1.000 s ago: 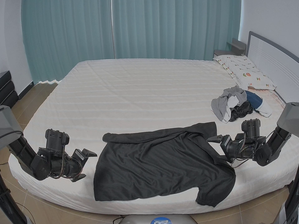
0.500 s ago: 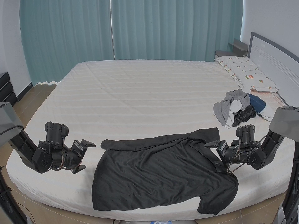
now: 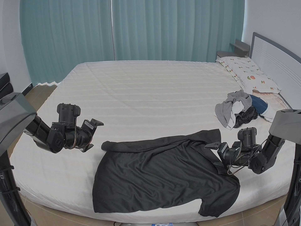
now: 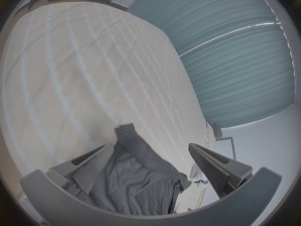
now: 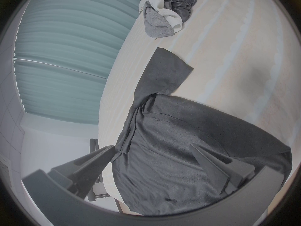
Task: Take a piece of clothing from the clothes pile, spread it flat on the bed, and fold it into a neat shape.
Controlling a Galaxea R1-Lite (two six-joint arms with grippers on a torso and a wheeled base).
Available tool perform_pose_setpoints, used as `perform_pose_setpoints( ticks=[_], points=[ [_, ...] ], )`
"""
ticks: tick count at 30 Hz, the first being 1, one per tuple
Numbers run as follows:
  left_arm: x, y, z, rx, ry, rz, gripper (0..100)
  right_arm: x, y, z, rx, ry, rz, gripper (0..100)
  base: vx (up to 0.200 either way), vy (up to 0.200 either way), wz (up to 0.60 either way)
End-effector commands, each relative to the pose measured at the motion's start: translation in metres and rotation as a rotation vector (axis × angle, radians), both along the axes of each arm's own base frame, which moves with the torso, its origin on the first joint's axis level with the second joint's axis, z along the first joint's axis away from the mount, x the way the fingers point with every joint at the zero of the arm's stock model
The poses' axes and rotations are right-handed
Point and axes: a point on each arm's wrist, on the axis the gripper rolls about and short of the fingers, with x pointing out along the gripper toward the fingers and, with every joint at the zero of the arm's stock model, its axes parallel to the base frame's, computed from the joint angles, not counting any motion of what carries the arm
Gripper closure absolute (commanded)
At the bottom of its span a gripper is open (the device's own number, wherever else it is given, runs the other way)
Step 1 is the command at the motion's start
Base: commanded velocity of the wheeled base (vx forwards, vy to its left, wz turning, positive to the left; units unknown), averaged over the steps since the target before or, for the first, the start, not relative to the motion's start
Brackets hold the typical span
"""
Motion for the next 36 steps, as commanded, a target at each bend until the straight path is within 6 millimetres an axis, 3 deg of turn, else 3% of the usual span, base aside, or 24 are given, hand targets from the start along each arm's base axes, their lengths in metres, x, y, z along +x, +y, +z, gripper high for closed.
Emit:
perform_pose_setpoints(
  ticks=[1,4,6,16,36],
  points=[
    [0.041,-0.010,-0.032,0.079,0.018,0.103,0,-0.002,0.002,-0.003,-0.004,0.004,0.008,0,0.000,0.000,0.00],
    [0.047,-0.007,-0.058,0.109,0.060,0.120,0,-0.002,0.004,-0.003,-0.004,0.006,0.014,0,0.000,0.000,0.00],
    [0.047,-0.008,-0.063,0.110,0.067,0.117,0,-0.002,0.006,-0.004,-0.009,0.007,0.015,0,0.000,0.000,0.00],
    [0.047,-0.010,-0.066,0.122,0.071,0.106,0,-0.004,0.011,-0.009,-0.023,0.015,0.028,0,0.000,0.000,0.00],
    [0.043,-0.033,-0.086,0.263,0.091,-0.023,0,-0.004,0.011,-0.010,-0.024,0.015,0.029,0,0.000,0.000,0.00]
  ],
)
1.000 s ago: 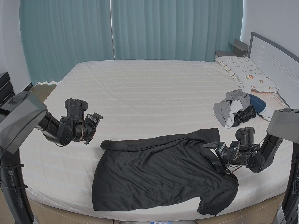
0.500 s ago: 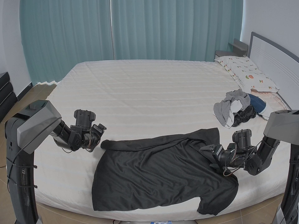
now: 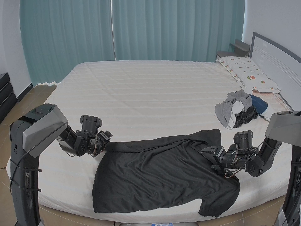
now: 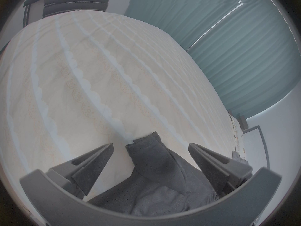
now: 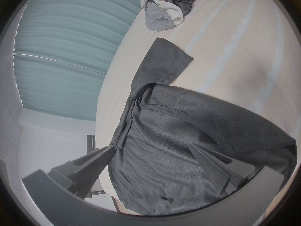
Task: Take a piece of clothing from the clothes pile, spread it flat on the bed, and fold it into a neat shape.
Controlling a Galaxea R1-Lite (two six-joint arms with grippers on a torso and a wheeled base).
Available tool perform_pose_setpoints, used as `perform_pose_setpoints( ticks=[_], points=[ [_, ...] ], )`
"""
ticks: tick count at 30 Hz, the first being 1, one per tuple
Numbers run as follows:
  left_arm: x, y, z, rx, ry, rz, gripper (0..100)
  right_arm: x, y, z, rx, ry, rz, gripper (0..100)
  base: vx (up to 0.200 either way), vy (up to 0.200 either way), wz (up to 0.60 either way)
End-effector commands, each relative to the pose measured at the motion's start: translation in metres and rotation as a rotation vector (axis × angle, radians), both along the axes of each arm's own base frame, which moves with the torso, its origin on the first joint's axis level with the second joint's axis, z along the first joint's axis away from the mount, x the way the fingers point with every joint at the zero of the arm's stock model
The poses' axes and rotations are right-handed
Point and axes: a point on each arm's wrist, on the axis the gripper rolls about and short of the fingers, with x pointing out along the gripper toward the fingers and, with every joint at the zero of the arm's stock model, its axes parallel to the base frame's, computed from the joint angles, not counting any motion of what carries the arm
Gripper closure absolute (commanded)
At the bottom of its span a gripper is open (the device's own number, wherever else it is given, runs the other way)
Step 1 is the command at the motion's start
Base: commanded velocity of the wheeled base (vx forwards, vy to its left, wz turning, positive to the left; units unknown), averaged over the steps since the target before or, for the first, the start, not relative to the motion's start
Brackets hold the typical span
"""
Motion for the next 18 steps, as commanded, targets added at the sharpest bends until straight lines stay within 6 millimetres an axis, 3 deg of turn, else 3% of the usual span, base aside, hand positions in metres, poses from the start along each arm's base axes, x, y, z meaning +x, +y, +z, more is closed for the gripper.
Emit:
perform_pose_setpoints(
  ticks=[1,6,7,14,18],
  points=[
    [0.000,-0.008,-0.006,0.016,0.010,-0.015,0,0.000,0.000,-0.001,-0.001,0.003,0.001,0,0.000,0.000,0.00],
    [0.002,-0.009,-0.009,0.037,0.009,-0.023,0,0.000,0.000,-0.001,-0.001,0.003,0.001,0,0.000,0.000,0.00],
    [0.003,-0.009,-0.009,0.036,0.008,-0.023,100,0.000,0.000,-0.001,0.000,0.003,0.002,0,0.000,0.000,0.00],
    [0.006,-0.004,-0.006,0.031,-0.013,0.007,100,0.001,-0.001,0.000,0.003,-0.002,-0.002,0,0.000,0.000,0.00],
    [0.018,0.006,0.005,-0.032,-0.079,0.115,100,0.004,-0.002,0.002,0.008,-0.012,-0.012,0,0.000,0.000,0.00]
  ],
)
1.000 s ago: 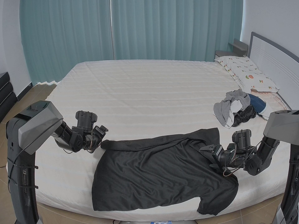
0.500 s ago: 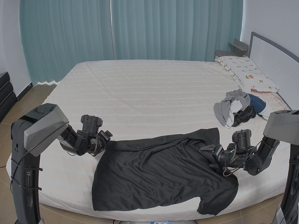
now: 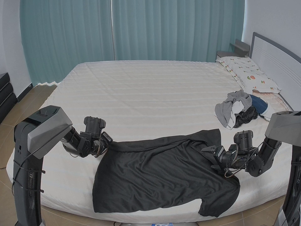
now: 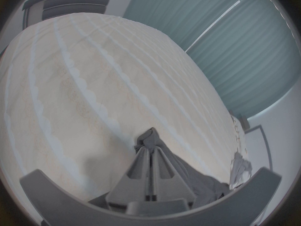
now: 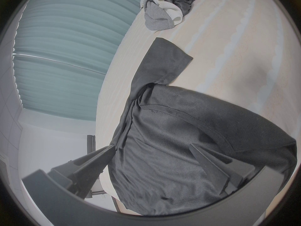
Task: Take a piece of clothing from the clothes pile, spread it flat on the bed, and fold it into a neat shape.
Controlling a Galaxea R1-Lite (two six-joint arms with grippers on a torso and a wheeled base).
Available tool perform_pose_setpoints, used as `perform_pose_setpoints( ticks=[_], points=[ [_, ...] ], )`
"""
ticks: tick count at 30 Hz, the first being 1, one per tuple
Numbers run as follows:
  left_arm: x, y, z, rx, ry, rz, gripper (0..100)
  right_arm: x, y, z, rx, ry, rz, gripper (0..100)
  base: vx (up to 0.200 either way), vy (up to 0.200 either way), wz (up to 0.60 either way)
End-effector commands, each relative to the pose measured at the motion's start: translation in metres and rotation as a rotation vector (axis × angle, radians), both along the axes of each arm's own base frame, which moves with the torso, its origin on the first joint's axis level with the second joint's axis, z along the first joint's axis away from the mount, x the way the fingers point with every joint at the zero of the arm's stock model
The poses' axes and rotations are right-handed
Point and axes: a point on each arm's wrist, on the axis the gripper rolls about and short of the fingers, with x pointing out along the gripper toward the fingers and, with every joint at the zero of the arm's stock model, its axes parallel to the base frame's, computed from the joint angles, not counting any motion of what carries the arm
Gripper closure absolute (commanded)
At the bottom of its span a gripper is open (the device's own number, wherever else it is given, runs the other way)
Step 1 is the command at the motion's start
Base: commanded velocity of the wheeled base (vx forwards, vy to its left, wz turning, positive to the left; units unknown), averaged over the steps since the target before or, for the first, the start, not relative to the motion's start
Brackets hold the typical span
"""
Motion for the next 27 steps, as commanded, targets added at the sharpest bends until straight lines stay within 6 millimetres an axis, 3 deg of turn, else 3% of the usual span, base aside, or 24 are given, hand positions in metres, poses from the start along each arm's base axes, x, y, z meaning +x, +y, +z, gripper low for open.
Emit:
perform_pose_setpoints(
  ticks=[1,2,6,15,18,27],
  points=[
    [0.011,0.009,0.009,-0.036,-0.062,0.080,100,0.002,-0.001,0.002,0.004,-0.008,-0.006,0,0.000,0.000,0.00],
    [0.018,0.018,0.015,-0.044,-0.124,0.172,100,0.003,-0.001,0.002,0.006,-0.010,-0.009,0,0.000,0.000,0.00],
    [0.025,0.032,0.017,-0.062,-0.184,0.240,100,0.008,0.001,0.001,-0.017,-0.024,-0.043,0,0.000,0.000,0.00],
    [0.027,0.033,0.006,-0.055,-0.173,0.239,100,0.025,0.004,0.005,-0.001,-0.111,-0.144,0,0.000,0.000,0.00],
    [0.027,0.032,0.004,-0.052,-0.167,0.236,100,0.041,0.007,0.010,-0.027,-0.166,-0.204,0,0.000,0.000,0.00],
    [0.027,0.032,0.004,-0.052,-0.164,0.236,100,0.071,0.016,-0.001,-0.134,-0.129,-0.230,0,0.000,0.000,0.00]
  ],
)
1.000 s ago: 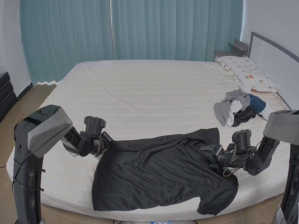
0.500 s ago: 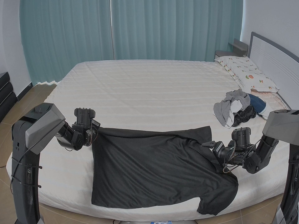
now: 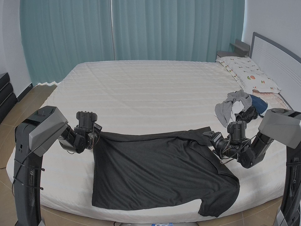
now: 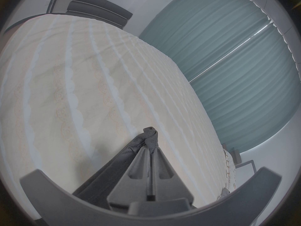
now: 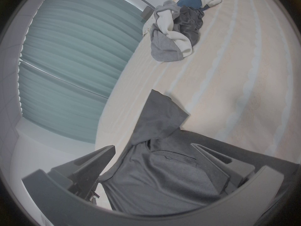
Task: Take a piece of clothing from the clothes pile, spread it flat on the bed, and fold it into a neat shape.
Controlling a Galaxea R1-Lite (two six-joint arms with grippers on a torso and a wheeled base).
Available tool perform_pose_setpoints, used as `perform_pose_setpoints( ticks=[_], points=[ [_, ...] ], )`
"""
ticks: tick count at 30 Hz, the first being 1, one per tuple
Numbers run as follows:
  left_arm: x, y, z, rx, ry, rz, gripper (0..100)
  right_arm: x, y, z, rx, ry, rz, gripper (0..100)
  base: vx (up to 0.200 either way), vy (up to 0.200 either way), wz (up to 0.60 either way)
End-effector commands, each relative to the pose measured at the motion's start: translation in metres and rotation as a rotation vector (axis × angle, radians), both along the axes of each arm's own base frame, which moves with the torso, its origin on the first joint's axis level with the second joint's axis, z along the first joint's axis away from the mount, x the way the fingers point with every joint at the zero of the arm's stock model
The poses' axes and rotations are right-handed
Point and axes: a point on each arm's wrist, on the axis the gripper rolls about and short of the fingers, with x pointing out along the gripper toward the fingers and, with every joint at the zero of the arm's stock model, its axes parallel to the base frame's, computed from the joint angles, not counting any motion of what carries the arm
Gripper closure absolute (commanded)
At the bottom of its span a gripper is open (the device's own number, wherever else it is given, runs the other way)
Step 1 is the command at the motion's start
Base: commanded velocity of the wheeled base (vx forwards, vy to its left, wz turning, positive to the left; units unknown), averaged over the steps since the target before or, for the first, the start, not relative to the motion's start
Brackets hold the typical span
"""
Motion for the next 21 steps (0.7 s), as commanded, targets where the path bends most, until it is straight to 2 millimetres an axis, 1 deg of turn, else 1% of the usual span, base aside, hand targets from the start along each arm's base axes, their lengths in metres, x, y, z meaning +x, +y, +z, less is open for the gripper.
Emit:
perform_pose_setpoints(
  ticks=[1,5,8,9,12,15,16,19,21],
  points=[
    [0.000,0.000,-0.001,0.000,0.003,-0.001,100,0.021,0.003,-0.011,-0.064,0.011,-0.014,0,0.000,0.000,0.00],
    [0.000,0.000,-0.001,0.000,0.004,-0.001,100,0.029,0.002,-0.017,-0.100,0.014,-0.030,0,0.000,0.000,0.00],
    [-0.001,0.000,-0.001,0.001,0.006,-0.001,100,0.038,0.004,-0.030,-0.118,0.018,-0.030,0,0.000,0.000,0.00],
    [-0.001,0.000,-0.001,0.001,0.006,0.001,100,0.039,0.004,-0.031,-0.121,0.018,-0.031,0,0.000,0.000,0.00],
    [-0.001,0.000,-0.002,0.002,0.007,0.001,100,0.051,0.001,-0.042,-0.148,0.021,-0.054,0,0.000,0.000,0.00],
    [-0.001,0.000,-0.002,0.002,0.007,0.001,100,0.060,0.002,-0.048,-0.161,0.010,-0.068,0,0.000,0.000,0.00],
    [-0.001,0.000,-0.002,0.002,0.007,0.001,100,0.061,0.002,-0.052,-0.166,0.011,-0.067,100,0.000,0.000,0.00],
    [-0.001,0.000,-0.001,0.001,0.006,0.001,100,0.068,0.000,-0.057,-0.194,-0.006,-0.059,100,0.000,0.000,0.00],
    [-0.001,0.000,-0.001,0.001,0.006,0.001,100,0.074,-0.006,-0.054,-0.205,-0.033,-0.068,100,0.000,0.000,0.00]
  ],
)
